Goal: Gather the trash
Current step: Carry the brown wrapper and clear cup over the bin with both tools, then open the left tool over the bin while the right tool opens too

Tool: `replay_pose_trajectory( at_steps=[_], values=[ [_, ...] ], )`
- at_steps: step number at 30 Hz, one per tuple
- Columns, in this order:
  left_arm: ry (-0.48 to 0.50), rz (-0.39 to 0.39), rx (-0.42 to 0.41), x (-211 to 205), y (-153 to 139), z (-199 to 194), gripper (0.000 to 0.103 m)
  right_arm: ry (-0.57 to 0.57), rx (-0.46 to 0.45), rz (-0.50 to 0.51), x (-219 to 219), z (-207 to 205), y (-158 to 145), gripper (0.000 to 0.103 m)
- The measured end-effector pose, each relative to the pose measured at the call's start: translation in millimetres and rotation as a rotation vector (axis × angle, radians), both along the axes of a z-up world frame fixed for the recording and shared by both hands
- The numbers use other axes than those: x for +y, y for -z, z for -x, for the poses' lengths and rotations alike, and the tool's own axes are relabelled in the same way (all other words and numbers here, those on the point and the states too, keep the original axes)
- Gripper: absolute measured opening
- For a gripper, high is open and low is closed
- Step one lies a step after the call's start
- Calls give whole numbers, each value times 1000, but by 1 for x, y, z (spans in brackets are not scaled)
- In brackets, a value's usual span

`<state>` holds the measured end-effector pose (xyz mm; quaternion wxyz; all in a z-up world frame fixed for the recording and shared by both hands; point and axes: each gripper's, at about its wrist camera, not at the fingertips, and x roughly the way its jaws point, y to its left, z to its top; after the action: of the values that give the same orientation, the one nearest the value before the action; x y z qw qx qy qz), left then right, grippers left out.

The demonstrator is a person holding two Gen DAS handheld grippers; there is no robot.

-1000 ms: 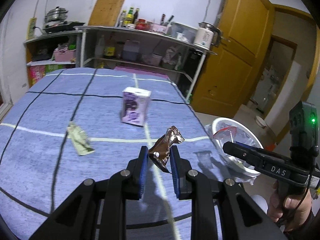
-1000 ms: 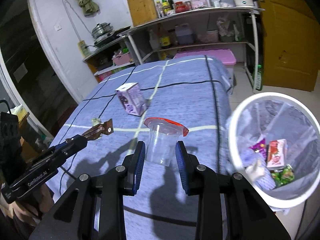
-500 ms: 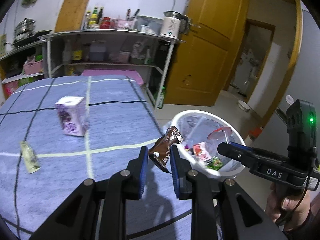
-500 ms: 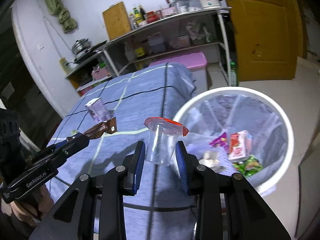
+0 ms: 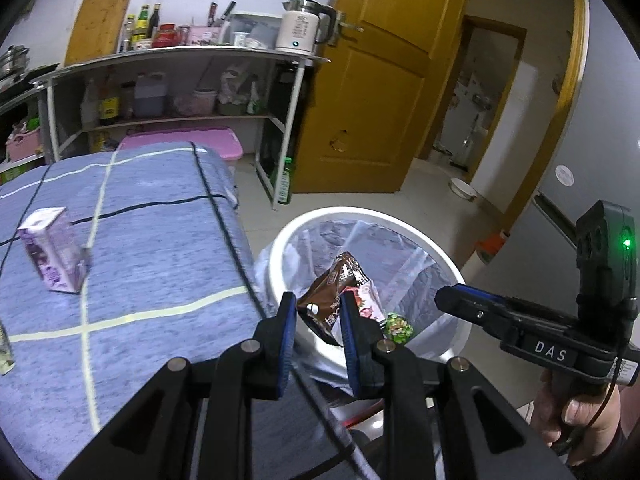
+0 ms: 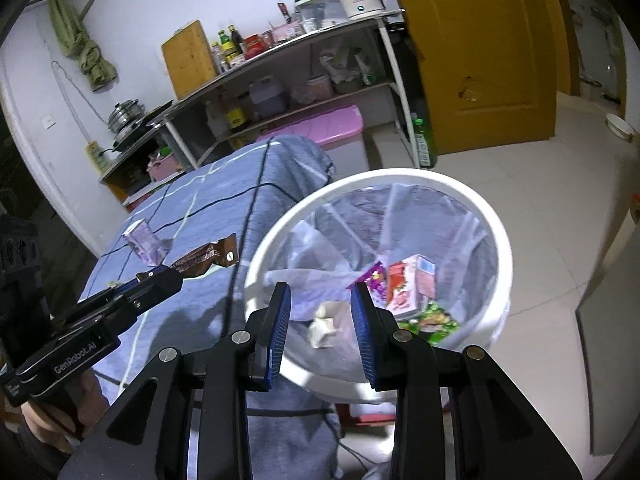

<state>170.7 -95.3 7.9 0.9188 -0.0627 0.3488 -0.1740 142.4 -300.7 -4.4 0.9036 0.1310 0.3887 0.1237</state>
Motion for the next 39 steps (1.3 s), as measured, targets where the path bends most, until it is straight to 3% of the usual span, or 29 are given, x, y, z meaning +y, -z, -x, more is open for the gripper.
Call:
replay_pose_trajectory(
  at_steps=[21, 23, 27, 39],
  values=[
    [56, -20, 73, -27, 24, -28, 24, 47, 69, -6, -20, -13, 22, 33],
    [56, -16, 83, -27, 26, -30, 25, 50, 74, -12, -21, -13, 23, 33],
    [50, -6, 82, -24, 27, -31, 41, 54, 76, -8, -22, -14, 24, 33],
    [11, 14, 57, -3, 18, -15, 41, 35, 58, -2, -13, -7, 18, 33]
  ],
)
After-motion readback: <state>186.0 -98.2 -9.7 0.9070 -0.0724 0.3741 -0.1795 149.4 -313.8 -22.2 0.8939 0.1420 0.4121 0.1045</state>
